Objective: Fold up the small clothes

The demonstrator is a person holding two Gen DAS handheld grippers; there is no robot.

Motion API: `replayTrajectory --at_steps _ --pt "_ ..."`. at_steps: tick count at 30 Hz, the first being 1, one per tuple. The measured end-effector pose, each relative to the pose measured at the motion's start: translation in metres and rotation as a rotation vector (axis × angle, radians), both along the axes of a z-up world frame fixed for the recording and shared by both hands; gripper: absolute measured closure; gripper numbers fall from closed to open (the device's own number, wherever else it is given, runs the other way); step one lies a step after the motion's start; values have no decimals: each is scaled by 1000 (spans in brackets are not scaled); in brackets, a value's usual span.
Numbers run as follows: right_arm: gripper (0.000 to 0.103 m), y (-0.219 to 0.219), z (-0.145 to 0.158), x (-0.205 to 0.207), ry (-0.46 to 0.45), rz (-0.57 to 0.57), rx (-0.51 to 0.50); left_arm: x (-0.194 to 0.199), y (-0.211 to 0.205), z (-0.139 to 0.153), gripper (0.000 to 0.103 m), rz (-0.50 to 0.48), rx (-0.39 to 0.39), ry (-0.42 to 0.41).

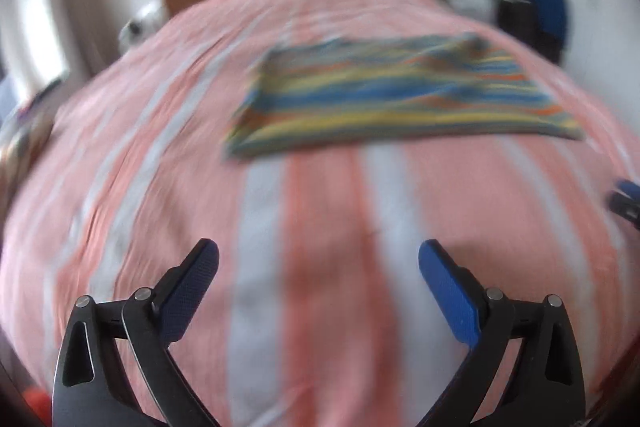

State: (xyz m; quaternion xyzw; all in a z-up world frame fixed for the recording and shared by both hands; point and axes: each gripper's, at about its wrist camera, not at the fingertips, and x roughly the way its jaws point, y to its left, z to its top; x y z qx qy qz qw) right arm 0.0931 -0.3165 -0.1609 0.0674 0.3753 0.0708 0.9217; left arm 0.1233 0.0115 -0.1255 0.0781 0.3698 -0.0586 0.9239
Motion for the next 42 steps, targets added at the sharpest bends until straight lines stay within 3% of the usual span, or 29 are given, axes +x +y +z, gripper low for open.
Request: replayTrajectory --at_steps 6,9,11,12,14,15,16,18,21,24,29,30,31,32,33,39,42 --pt "9 -13 16 -10 6 -33 20 24 -100 24 3 -310 31 -8" --pt "9 -40 27 -20 -19 -105 65 47 -160 15 3 -458 89 33" --pt "9 -61 34 -21 -21 -144 106 65 -199 0 6 -500 177 37" --pt "9 -70 37 -18 -17 -152 120 74 -215 -8 13 -512 208 46" --pt "9 -85 45 -8 -12 -155 141 86 -233 -15 29 -527 197 59" --pt "9 -91 50 1 -12 -150 149 92 -241 -17 55 -533 174 67" --pt "9 -97 55 11 -12 -142 157 95 -245 -18 96 -531 175 72" --pt "9 -105 67 42 -8 -101 177 95 -250 -19 99 -517 189 42" --pt "9 -106 76 110 43 -4 243 80 -238 -10 100 -541 112 -6" --pt "9 -92 66 185 155 76 331 71 -222 -2 100 -549 33 -17" --pt "33 -61 23 289 340 77 467 71 -213 0 100 -547 -26 15" --pt "37 -58 17 301 353 53 481 72 -214 2 100 -546 -34 18" --pt "49 -55 14 308 356 42 489 70 -210 6 100 -542 -51 17" --pt "77 -50 13 315 356 33 478 70 -206 9 100 -534 -69 13" --pt "92 -47 15 319 351 16 449 69 -199 14 100 -523 -96 8" --pt "91 -13 70 325 258 94 401 72 -116 49 100 -358 -326 -11" --pt "91 31 98 333 232 172 389 75 -61 54 100 -244 -403 -6"
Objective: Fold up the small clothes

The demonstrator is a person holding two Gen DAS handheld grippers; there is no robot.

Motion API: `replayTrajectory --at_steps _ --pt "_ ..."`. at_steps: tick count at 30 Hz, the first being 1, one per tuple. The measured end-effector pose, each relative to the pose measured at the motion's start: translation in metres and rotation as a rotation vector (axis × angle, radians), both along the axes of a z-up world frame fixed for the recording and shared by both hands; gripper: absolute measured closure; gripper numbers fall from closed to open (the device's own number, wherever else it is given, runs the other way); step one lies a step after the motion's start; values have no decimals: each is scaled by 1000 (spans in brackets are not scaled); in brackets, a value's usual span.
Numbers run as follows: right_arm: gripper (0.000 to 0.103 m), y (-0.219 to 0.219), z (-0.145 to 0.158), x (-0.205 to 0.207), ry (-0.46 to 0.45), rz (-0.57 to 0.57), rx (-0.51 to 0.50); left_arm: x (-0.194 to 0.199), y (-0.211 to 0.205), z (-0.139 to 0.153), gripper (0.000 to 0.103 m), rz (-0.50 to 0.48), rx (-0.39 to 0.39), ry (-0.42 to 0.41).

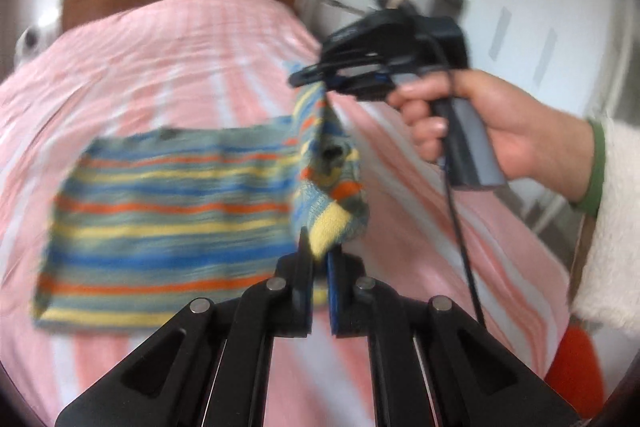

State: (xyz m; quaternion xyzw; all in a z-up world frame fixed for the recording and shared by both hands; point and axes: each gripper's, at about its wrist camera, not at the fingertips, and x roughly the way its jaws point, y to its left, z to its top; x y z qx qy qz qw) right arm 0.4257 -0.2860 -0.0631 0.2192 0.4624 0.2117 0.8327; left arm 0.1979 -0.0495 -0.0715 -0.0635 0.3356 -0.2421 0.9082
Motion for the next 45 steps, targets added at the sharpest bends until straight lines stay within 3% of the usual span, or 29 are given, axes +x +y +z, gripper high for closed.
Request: replayTrajectory --at_steps 4,8,12,14,15,16,17,19,20,21,22,23,26,28,29,32,34,36,38,42,45 --pt "91 93 17 19 -39 124 -25 -1 59 -8 100 140 -35 55" --pt "91 187 3 36 -35 224 -89 -1 104 -24 100 252 -42 110" --pt "91 254 -12 41 -42 300 -145 2 135 -42 99 338 -61 176" --pt "90 281 -25 41 -44 317 -180 8 145 -51 94 366 -77 226" --pt "87 291 -32 41 -47 323 -175 9 148 -54 86 376 -79 249" --pt "80 294 -35 40 -43 323 -161 7 152 -55 84 376 -98 260" --pt "67 298 -39 41 -25 327 -129 5 155 -53 82 370 -111 259" --pt "50 292 -43 37 -7 316 -63 -2 153 -45 61 351 -99 238" --pt "50 285 -41 35 -12 310 -51 -9 157 -39 53 341 -93 220" --pt "50 277 -38 32 -21 301 -48 -14 154 -32 36 337 -75 191" --pt "50 268 -33 28 -37 288 -49 -14 156 -31 26 339 -62 169" --pt "50 259 -27 23 -57 274 -52 -17 154 -28 23 340 -55 150" --pt "49 228 -11 4 -123 253 -102 -13 154 -28 22 368 -21 154" --pt "49 209 -4 -14 -141 275 -128 -5 163 -37 35 465 13 212" --pt "49 203 -2 -28 -152 299 -151 14 173 -48 38 496 8 251" --pt "49 194 -10 -74 -186 401 -216 14 190 -61 43 527 -39 330" --pt "49 192 -25 -96 -168 441 -250 14 189 -58 42 524 12 324" --pt "48 196 -49 -118 -150 446 -367 13 187 -52 39 519 47 324" --pt "48 193 -49 -138 -217 423 -430 16 189 -47 34 528 81 312" --pt "47 179 -26 -157 -210 341 -366 8 190 -29 23 551 132 258" --pt "29 172 -8 -178 -273 299 -362 2 187 -17 23 551 155 229"
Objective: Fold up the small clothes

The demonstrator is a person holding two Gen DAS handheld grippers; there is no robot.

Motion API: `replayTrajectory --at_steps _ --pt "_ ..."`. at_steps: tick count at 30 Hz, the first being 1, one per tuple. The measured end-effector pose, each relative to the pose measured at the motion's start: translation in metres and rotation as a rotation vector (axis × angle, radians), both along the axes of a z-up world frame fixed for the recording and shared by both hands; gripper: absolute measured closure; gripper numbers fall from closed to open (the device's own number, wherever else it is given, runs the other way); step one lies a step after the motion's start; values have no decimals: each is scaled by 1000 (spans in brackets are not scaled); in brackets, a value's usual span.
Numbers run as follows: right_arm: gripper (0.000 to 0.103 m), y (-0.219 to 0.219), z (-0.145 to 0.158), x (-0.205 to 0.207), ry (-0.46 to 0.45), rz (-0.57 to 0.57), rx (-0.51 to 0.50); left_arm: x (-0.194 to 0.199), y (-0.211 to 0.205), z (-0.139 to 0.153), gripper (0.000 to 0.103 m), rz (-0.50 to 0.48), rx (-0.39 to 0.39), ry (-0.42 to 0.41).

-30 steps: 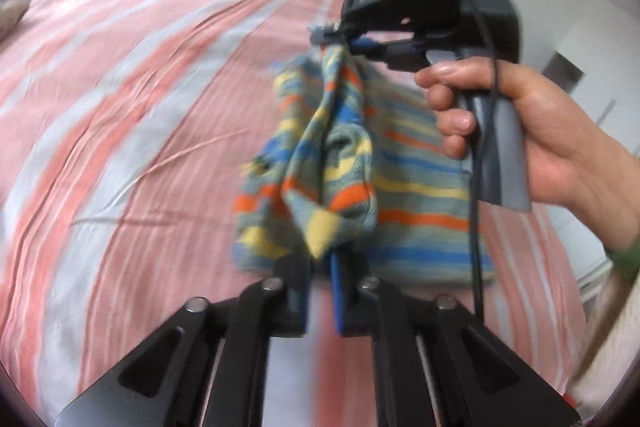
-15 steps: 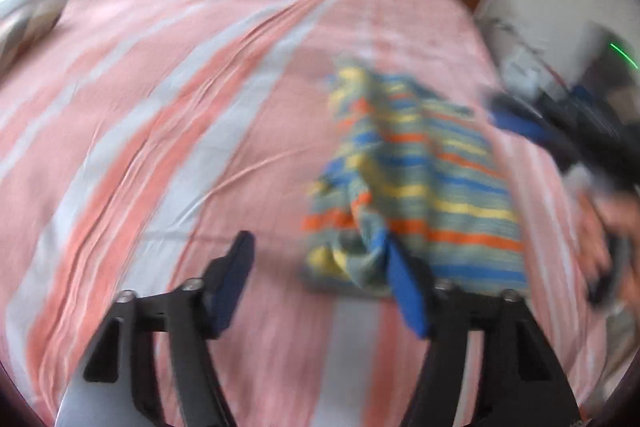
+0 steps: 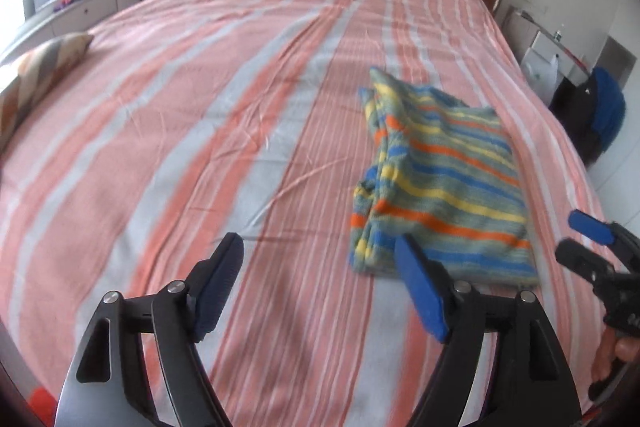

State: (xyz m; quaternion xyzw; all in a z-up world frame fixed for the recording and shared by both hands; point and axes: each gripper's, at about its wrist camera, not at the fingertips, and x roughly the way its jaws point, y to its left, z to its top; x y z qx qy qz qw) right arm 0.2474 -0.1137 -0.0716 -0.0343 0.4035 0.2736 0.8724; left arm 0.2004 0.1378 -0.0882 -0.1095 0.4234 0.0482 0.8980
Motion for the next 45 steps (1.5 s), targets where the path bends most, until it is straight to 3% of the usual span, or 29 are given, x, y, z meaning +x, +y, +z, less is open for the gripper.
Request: replayTrajectory --at_steps 8,12,14,17,19,26,29,32,33,34,35,36,37,38,41,43,45 --pt "25 -2 6 -29 -14 -18 -52 -12 -8 18 21 -24 36 -38" --pt "21 -8 4 -32 -2 -38 -62 -10 -10 19 12 -40 39 -34" --pt "15 -13 0 -31 14 -48 -71 -2 -8 16 9 -79 -1 -23" --pt "15 -24 -6 -24 36 -77 -61 23 0 9 8 -147 -112 11" --pt "15 -36 -8 -14 61 -117 -28 51 5 6 8 -186 -172 47" --pt "15 -65 -30 74 231 -267 257 145 -3 -29 8 -241 -221 173" --pt "15 -54 -52 114 323 -274 372 170 -4 -46 8 -223 -196 217" --pt "15 -39 -71 141 369 -303 401 180 -8 -50 8 -224 -161 207" --pt "17 -31 -70 145 338 -300 385 181 -12 -50 20 -235 -138 203" --pt "30 -20 -68 148 309 -278 354 181 -16 -51 57 -255 -124 202" --pt "58 -6 -66 149 286 -257 274 181 -22 -52 80 -303 -136 211" --pt "68 14 -62 145 228 -233 134 181 -27 -53 87 -319 -143 222" --pt "72 27 -58 142 179 -209 47 178 -33 -49 87 -307 -95 203" --pt "75 56 -51 130 54 -150 -148 175 -37 -46 88 -307 -66 192" --pt "77 101 -44 96 -203 -42 -431 164 -36 -32 88 -290 -52 142" --pt "77 105 -35 87 -257 -40 -436 156 -28 -15 88 -281 -65 101" --pt "77 98 -16 83 -275 -70 -350 146 -25 4 88 -281 -61 59"
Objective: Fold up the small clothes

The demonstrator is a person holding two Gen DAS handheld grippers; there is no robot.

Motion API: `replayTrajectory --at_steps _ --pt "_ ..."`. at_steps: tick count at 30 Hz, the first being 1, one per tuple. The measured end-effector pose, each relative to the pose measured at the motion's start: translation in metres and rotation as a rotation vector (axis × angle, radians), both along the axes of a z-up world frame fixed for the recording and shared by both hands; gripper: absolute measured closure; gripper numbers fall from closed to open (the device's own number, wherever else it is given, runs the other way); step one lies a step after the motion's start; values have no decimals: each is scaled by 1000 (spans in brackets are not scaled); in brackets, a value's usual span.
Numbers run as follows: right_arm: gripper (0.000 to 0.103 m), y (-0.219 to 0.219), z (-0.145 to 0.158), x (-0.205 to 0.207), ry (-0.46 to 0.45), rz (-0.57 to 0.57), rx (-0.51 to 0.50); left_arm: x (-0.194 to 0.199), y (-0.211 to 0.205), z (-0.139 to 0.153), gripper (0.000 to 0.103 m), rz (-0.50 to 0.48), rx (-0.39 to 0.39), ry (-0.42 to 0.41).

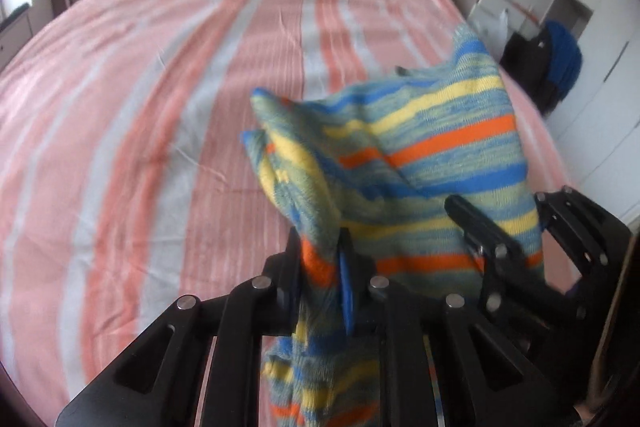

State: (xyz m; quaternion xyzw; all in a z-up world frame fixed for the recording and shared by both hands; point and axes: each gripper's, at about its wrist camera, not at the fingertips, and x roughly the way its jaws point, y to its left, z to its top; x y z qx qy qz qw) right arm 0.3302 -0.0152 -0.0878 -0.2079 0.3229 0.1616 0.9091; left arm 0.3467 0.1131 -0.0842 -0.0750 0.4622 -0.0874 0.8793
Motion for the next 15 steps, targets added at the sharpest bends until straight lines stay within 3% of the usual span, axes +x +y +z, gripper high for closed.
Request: replayTrajectory --at_steps 2,6,7,8,10,13,15 --pt "77 -7 18 0 -3 -10 90 -5 2 13 86 11 13 -32" --pt "71 -22 30 16 67 -50 233 0 6 7 48 70 102 12" --pt "56 -30 28 21 91 -73 248 -6 9 6 41 88 125 -1" --pt "29 -40 27 23 99 -111 237 -12 10 7 37 97 137 -17" --pt "12 -59 28 17 80 -143 221 -34 13 14 17 120 191 -70" --pt "12 -84 37 -2 73 -154 201 -71 10 31 4 148 286 -179" --pt "11 -96 44 -22 75 -153 191 -91 2 42 3 158 336 -246"
